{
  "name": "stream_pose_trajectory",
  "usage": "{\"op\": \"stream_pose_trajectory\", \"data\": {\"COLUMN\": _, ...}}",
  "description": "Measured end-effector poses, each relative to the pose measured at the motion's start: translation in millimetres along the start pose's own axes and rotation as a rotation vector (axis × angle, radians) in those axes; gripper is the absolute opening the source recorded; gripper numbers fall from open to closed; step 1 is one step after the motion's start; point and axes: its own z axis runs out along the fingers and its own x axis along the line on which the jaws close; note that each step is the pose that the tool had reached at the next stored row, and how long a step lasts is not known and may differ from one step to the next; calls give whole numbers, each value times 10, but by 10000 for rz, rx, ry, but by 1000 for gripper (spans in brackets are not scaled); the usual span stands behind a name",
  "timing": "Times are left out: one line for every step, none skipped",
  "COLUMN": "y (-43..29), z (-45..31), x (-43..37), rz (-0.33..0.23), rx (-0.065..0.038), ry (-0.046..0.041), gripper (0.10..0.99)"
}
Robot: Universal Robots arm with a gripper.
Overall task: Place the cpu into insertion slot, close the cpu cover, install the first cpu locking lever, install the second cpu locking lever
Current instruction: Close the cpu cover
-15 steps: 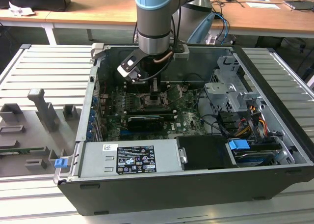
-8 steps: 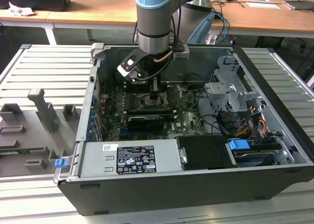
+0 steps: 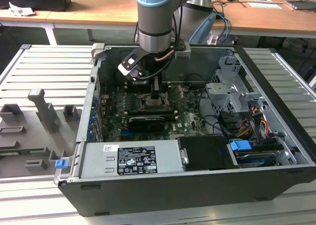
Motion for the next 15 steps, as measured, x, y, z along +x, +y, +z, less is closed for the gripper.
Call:
{"op": "stream_pose_trajectory", "data": {"y": 0, "z": -3, "x": 0, "rz": 0, "rx": 0, "ry": 1, "gripper": 106}}
{"op": "stream_pose_trajectory", "data": {"y": 1, "z": -8, "x": 1, "rz": 0, "rx": -1, "ry": 1, "gripper": 106}}
{"op": "stream_pose_trajectory", "data": {"y": 1, "z": -16, "x": 1, "rz": 0, "rx": -1, "ry": 1, "gripper": 106}}
{"op": "stream_pose_trajectory", "data": {"y": 2, "z": -23, "x": 1, "rz": 0, "rx": 0, "ry": 0, "gripper": 106}}
{"op": "stream_pose_trajectory", "data": {"y": 2, "z": -29, "x": 1, "rz": 0, "rx": 0, "ry": 1, "gripper": 106}}
{"op": "stream_pose_trajectory", "data": {"y": 2, "z": -34, "x": 1, "rz": 0, "rx": -1, "ry": 1, "gripper": 106}}
{"op": "stream_pose_trajectory", "data": {"y": 3, "z": -40, "x": 1, "rz": 0, "rx": -1, "ry": 2, "gripper": 106}}
{"op": "stream_pose_trajectory", "data": {"y": 3, "z": -46, "x": 1, "rz": 0, "rx": -1, "ry": 2, "gripper": 106}}
{"op": "stream_pose_trajectory", "data": {"y": 3, "z": -50, "x": 2, "rz": 0, "rx": -1, "ry": 3, "gripper": 106}}
{"op": "stream_pose_trajectory", "data": {"y": 4, "z": -52, "x": 2, "rz": 0, "rx": -2, "ry": 5, "gripper": 106}}
{"op": "stream_pose_trajectory", "data": {"y": 4, "z": -56, "x": 2, "rz": 0, "rx": -1, "ry": 3, "gripper": 106}}
{"op": "stream_pose_trajectory", "data": {"y": 4, "z": -61, "x": 2, "rz": 0, "rx": -1, "ry": 3, "gripper": 106}}
{"op": "stream_pose_trajectory", "data": {"y": 4, "z": -61, "x": 2, "rz": 1, "rx": -2, "ry": 5, "gripper": 106}}
{"op": "stream_pose_trajectory", "data": {"y": 4, "z": -63, "x": 2, "rz": 0, "rx": -1, "ry": 3, "gripper": 106}}
{"op": "stream_pose_trajectory", "data": {"y": 4, "z": -70, "x": 1, "rz": 0, "rx": 1, "ry": -1, "gripper": 106}}
